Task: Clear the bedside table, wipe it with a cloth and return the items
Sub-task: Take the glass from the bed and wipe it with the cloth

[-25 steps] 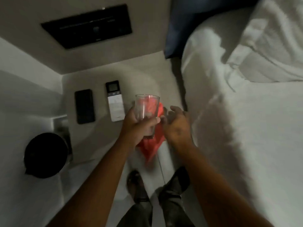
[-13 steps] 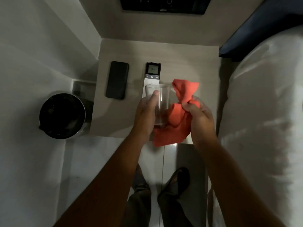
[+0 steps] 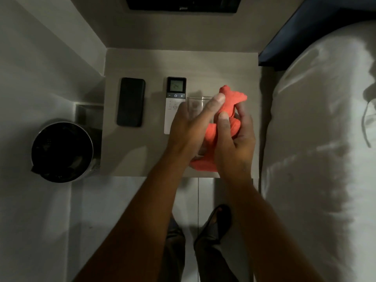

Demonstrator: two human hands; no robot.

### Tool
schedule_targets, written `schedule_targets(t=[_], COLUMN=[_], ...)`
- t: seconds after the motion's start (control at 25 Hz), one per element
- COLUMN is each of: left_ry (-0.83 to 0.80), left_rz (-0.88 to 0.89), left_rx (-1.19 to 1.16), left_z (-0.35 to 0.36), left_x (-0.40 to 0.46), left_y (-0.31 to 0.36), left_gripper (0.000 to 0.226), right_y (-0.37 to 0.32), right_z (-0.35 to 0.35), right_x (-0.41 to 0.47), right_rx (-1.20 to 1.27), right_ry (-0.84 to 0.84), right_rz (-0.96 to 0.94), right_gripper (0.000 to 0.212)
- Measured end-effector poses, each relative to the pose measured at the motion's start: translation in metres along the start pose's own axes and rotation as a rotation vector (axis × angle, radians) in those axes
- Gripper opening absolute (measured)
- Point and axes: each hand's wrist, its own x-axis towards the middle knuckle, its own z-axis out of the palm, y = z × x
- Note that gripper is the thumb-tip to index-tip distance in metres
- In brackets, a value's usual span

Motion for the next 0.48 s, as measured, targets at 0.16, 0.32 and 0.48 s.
schedule_targets(t=[0.16, 0.32, 0.48], left_ry=[-0.087, 0.041, 0.096], left_rz=[-0.151, -0.154, 0.095], left_rx=[-0.152, -0.169, -0.19], left_z=[0.0, 0.009, 0.02], left_x=[0.009, 0.008, 0.001], left_y=[-0.001, -0.009, -0.011], left_gripper=[0.067, 0.064, 0.035], right_y=[0.005, 0.013, 0.005], right_z=[-0.007, -0.012, -0.013], right_x=[0.013, 0.013, 0.032], right_rx=[0.149, 0.166, 0.28], right_ry=[0.022, -0.075, -0.076], right_rz=[0.148, 0.165, 0.399], right_gripper=[0.03, 0.024, 0.026])
